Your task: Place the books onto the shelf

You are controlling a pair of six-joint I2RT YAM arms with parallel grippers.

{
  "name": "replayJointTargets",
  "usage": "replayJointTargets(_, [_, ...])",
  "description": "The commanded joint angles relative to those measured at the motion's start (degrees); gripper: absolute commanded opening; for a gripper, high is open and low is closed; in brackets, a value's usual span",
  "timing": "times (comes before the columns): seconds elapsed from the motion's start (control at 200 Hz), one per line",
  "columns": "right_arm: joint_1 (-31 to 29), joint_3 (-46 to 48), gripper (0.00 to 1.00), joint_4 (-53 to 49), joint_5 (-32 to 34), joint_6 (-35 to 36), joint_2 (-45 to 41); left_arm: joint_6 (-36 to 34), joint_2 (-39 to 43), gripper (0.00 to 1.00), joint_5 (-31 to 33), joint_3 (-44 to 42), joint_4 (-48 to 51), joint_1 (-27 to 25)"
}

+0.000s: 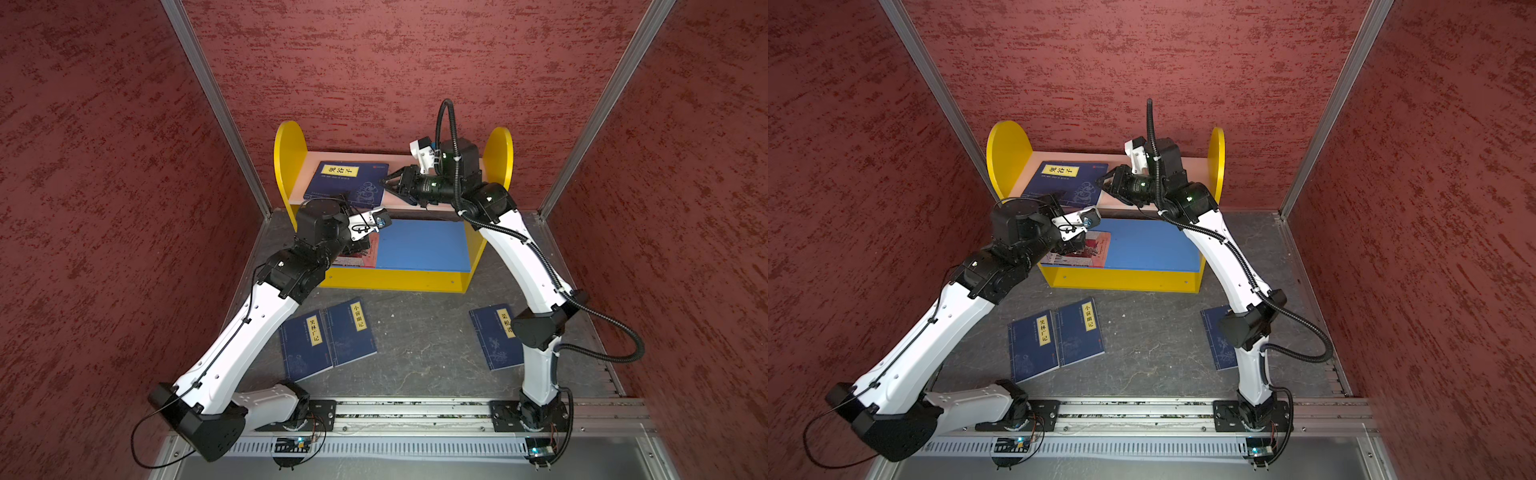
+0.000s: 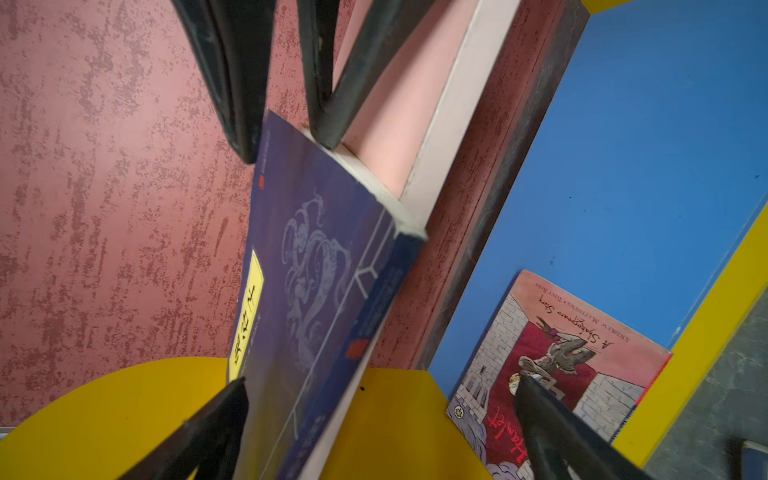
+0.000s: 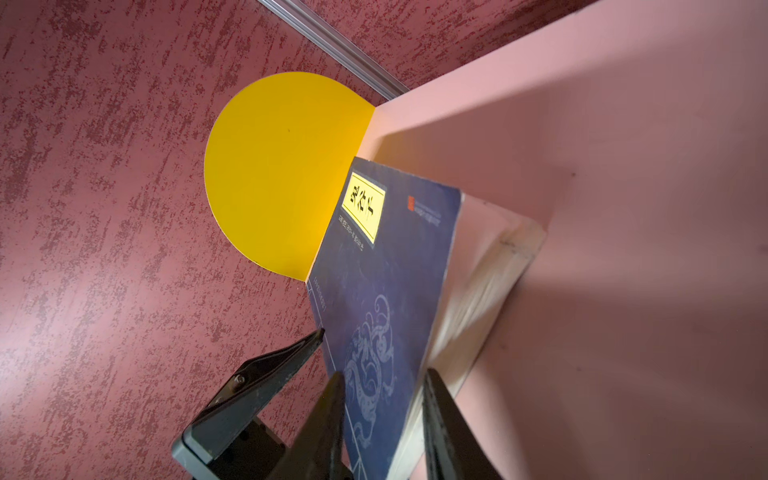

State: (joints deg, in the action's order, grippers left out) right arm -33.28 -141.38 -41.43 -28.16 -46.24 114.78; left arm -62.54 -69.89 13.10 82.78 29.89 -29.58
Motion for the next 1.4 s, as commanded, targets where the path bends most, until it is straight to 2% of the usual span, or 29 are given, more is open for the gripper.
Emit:
replayJointTargets(0.0, [0.1,-2.8,0.31,0.6,1.4,0.1,1.1,5.9,1.2,0.99,-2.3,3.9,5.1,-0.1])
replayJointTargets(0.306, [0.1,-4.8,0.29,2.4,-0.5,-1.8,3.5,17.6,3.9,0.99,-6.1,11.9,11.6,1.9])
replayJointTargets(0.671, [-0.2,-6.0,0.29,4.7,-2.3,-3.6,5.6,20.2,3.9,0.99,-8.4,10.9,7.5,7.3])
replayJointTargets(1.032, [-0.8,-6.8,0.31,6.1,-3.4,-4.7,6.9,21.7,0.2,0.99,-9.5,12.2,4.2,8.4])
replayJointTargets(1.187, [-1.1,-8.5,0.34,3.7,1.3,-1.9,5.8,27.1,-2.0,0.99,-11.5,15.5,4.9,8.3])
replayJointTargets(1.398, [-1.1,-8.0,0.41,3.0,10.6,2.6,0.0,35.1,-8.0,1.0,-13.0,24.7,8.0,7.4])
